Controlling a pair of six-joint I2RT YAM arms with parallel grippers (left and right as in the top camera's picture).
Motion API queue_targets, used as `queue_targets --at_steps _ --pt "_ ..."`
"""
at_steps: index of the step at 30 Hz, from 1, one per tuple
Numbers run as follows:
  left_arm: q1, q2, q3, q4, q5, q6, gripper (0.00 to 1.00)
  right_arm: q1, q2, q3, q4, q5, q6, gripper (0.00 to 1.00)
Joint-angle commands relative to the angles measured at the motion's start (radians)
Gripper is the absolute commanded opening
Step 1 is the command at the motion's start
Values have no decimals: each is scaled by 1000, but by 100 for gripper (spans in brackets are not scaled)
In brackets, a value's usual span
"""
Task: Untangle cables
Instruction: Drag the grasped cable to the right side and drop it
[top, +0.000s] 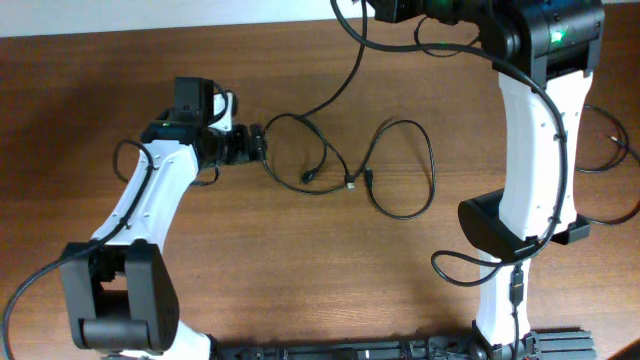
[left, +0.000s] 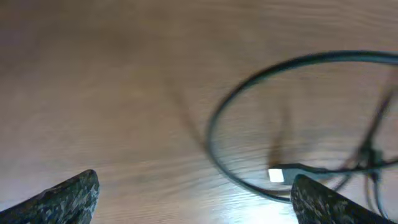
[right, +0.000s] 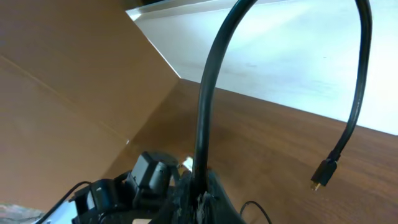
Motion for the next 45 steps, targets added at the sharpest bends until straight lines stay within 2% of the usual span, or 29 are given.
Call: queue_targets --at_steps 1,3,8,9,10,11,12,13,15,16,17,19,20,22,26,27,30,33,37,41,45 --pt "-34 30 -8 76 117 205 99 -1 -32 13 6 -38 8 4" --pt "-56 68 -8 136 118 277 99 -1 -32 13 6 -38 8 4" --pt "-81 204 -8 272 113 301 100 -1 -32 13 6 -41 30 4" --pt "-81 227 -8 289 113 301 87 -1 -32 13 5 -41 30 4" --pt "-81 241 -8 291 89 301 37 -2 -32 13 4 -36 29 4" --pt "-78 241 -8 285 47 300 4 -2 -32 13 -2 -8 29 4" --pt "-67 239 -8 264 -36 292 0 -2 -32 13 -20 59 29 4" --pt "-54 238 -8 240 -104 282 0 -9 -32 13 -43 137 30 4" --pt "5 237 -8 148 -322 110 0 -58 -32 13 -133 361 98 4" --pt "33 237 -8 117 -360 49 0 -91 -32 13 -177 449 146 4" --pt "90 237 -8 76 -362 -31 0 -150 -31 13 -241 545 193 4" --pt "189 237 -8 -8 -340 -240 0 -267 -31 13 -335 604 214 4" --pt "232 237 -8 -39 -294 -300 0 -322 -31 11 -374 608 214 4" --pt "290 237 -8 -63 -156 -338 0 -413 -31 -5 -373 565 202 4" --pt "297 237 -8 -80 -57 -336 0 -472 -31 -58 -373 554 201 4" --pt "287 237 -8 -85 -26 -333 0 -467 -31 -85 -373 535 158 4" --pt "209 237 -8 -54 117 -203 0 -423 -31 -156 -365 436 4 4" --pt "123 238 -8 -47 121 -82 0 -391 -30 -174 -358 423 -127 4" --pt "34 238 -8 -53 83 -80 0 -436 -30 -174 -360 470 -132 4" --pt "-8 238 -8 -54 55 -80 0 -525 -30 -174 -373 704 -37 4" --pt "-14 238 -8 -57 30 -80 0 -636 -30 -174 -373 727 -22 4"
